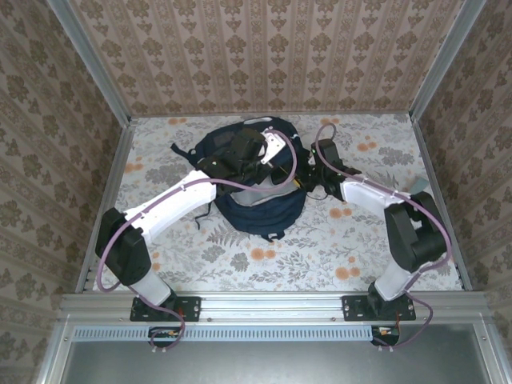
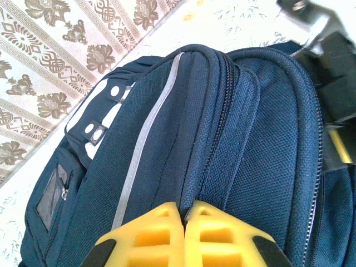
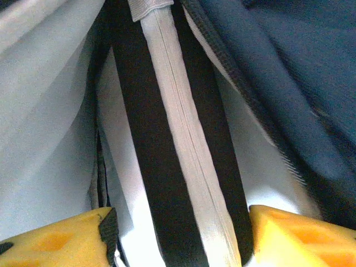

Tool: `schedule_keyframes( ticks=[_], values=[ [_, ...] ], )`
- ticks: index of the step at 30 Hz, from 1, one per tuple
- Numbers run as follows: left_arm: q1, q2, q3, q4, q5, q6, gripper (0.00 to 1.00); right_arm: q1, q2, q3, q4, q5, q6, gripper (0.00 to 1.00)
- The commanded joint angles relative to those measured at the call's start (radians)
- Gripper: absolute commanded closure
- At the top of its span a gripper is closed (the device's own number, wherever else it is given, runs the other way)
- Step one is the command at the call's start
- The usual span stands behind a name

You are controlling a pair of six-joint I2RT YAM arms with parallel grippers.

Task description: Pack the student bag

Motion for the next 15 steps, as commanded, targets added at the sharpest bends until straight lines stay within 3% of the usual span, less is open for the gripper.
schedule_keyframes(
  ticks=[1, 7, 11, 15],
  values=[
    [-0.004, 0.012, 0.078, 0.056, 0.029, -0.036, 1.0, -0.006, -0.115, -0.067, -0.094, 0.067, -0.029, 0.4],
    [-0.002, 0.042, 0.108, 0.061, 0.066, -0.045, 1.0, -0.002, -0.212, -0.139, -0.141, 0.085, -0.055, 0.63],
    [-0.001, 0.058, 0.125, 0.063, 0.092, -0.051, 1.0, 0.017, -0.172, -0.113, -0.133, 0.081, -0.065, 0.76],
    [-0.002, 0.08, 0.16, 0.032, 0.12, -0.062, 1.0, 0.016, -0.09, -0.038, -0.134, 0.104, -0.083, 0.82]
  ],
)
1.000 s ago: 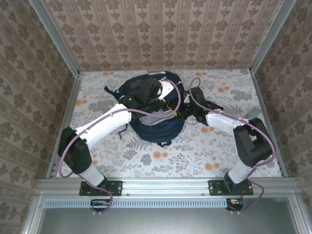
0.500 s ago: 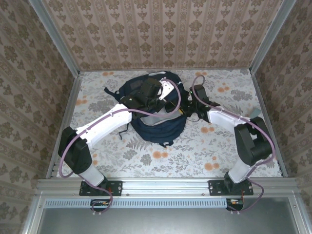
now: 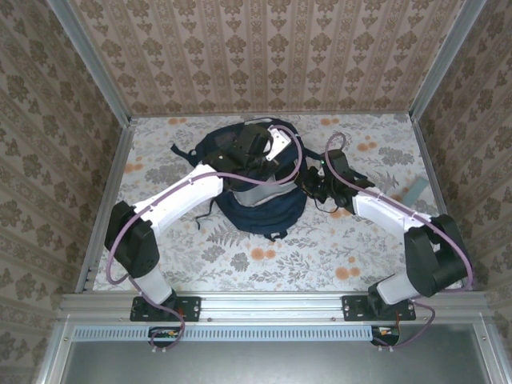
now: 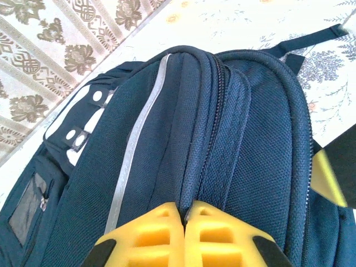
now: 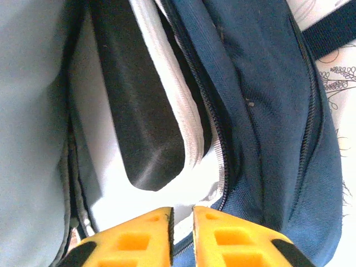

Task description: Pack the student bag

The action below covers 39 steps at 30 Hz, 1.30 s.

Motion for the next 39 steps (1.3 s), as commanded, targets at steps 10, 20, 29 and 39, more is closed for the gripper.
schedule_keyframes(
  ticks=[10, 20, 29, 39],
  values=[
    [-0.003, 0.033, 0.108, 0.046, 0.143, -0.085, 1.0, -0.026, 0.291, 0.236, 0.118, 0.033, -0.061, 0.86],
    [0.026, 0.063, 0.122, 0.037, 0.188, -0.17, 1.0, -0.03, 0.099, 0.058, 0.086, 0.077, -0.083, 0.75],
    [0.108, 0.026, 0.065, 0.022, 0.242, -0.359, 0.48, -0.032, -0.269, -0.178, -0.232, 0.274, -0.125, 0.55],
    [0.379, -0.221, -0.391, 0.183, 0.349, -0.758, 0.3, 0.14, -0.444, -0.13, -0.355, 0.347, -0.216, 0.23]
  ],
)
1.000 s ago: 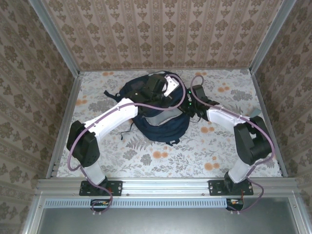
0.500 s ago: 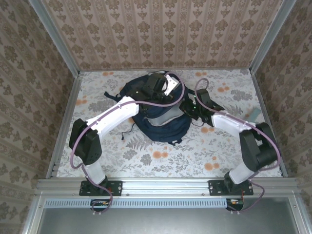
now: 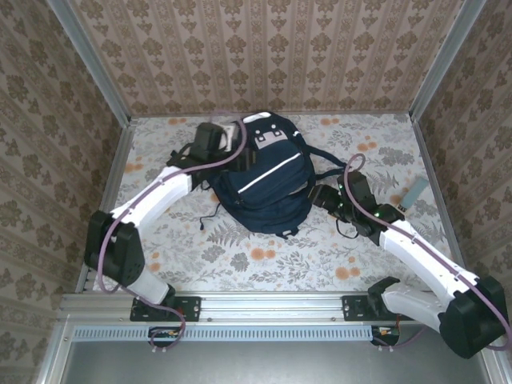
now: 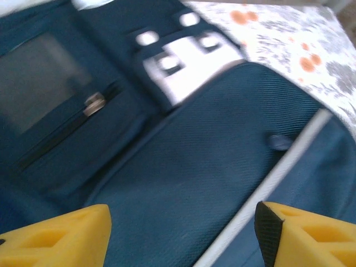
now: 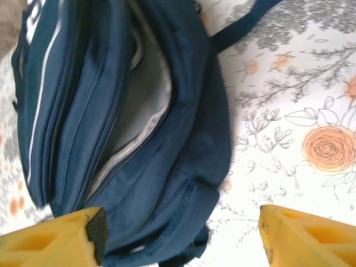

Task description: Pack the student bag

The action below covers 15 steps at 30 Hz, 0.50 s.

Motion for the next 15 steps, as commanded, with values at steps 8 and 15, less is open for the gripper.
schedule_keyframes(
  ticks=[8, 15],
  values=[
    [0.236, -0.031, -0.332, 0.298, 0.332, -0.4, 0.4, 0.256, 0.224, 0.176, -0.029, 0.139, -0.005, 0.17],
    [0.282, 0.118, -0.324, 0.432, 0.428, -0.475, 0.61, 0.334, 0.39, 0.262, 0.018, 0.132, 0.019, 0.19]
  ],
)
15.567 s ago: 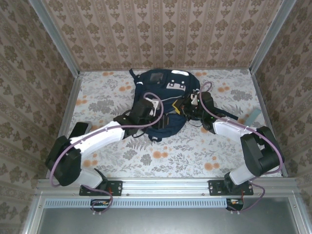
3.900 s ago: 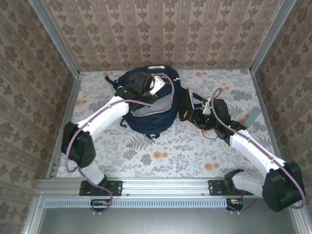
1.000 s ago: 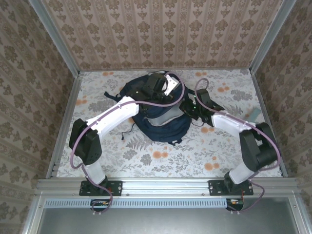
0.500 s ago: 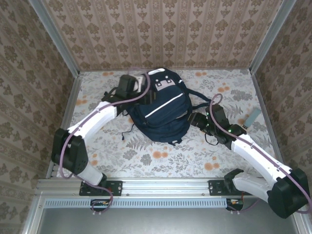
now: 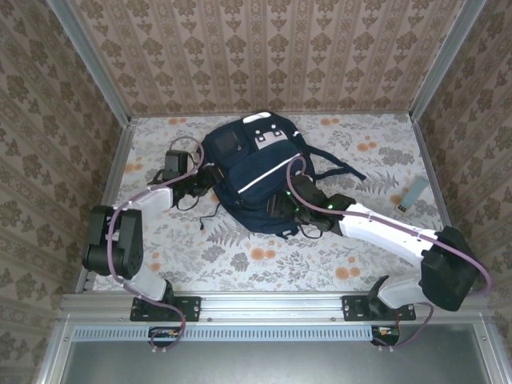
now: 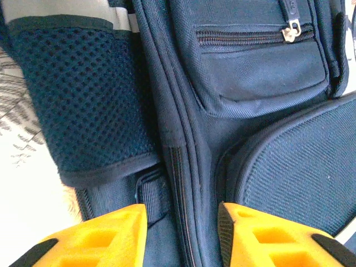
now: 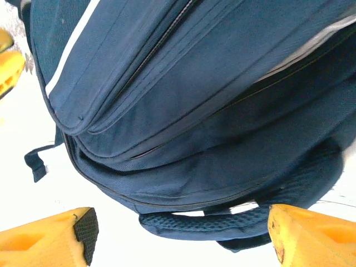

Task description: Pack the student bag

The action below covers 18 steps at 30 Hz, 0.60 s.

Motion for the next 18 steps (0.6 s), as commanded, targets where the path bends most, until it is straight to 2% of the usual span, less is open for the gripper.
schedule_keyframes(
  ticks=[1, 3, 6, 9, 12, 15, 18],
  values=[
    [0.011, 0.058, 0.016, 0.127, 0.106, -0.071, 0.61, 0.02, 0.056, 0.049, 0.025, 0.029, 0.021, 0.19],
    [0.011, 0.091, 0.025, 0.138, 0.118, -0.079, 0.61, 0.024, 0.081, 0.061, 0.037, 0.025, 0.028, 0.21],
    [0.011, 0.133, 0.031, 0.17, 0.134, -0.092, 0.61, 0.024, 0.12, 0.096, 0.033, 0.009, 0.031, 0.3],
    [0.011, 0.166, 0.032, 0.235, 0.213, -0.118, 0.61, 0.024, 0.151, 0.13, 0.019, 0.019, 0.028, 0.33],
    [0.011, 0.189, 0.037, 0.266, 0.247, -0.134, 0.62, 0.022, 0.165, 0.142, 0.013, 0.062, 0.028, 0.36],
    [0.01, 0.194, 0.039, 0.272, 0.26, -0.136, 0.67, 0.01, 0.175, 0.151, -0.005, 0.112, 0.031, 0.39],
    [0.007, 0.194, 0.041, 0.279, 0.272, -0.137, 0.77, -0.009, 0.18, 0.158, -0.025, 0.153, 0.03, 0.41]
  ],
)
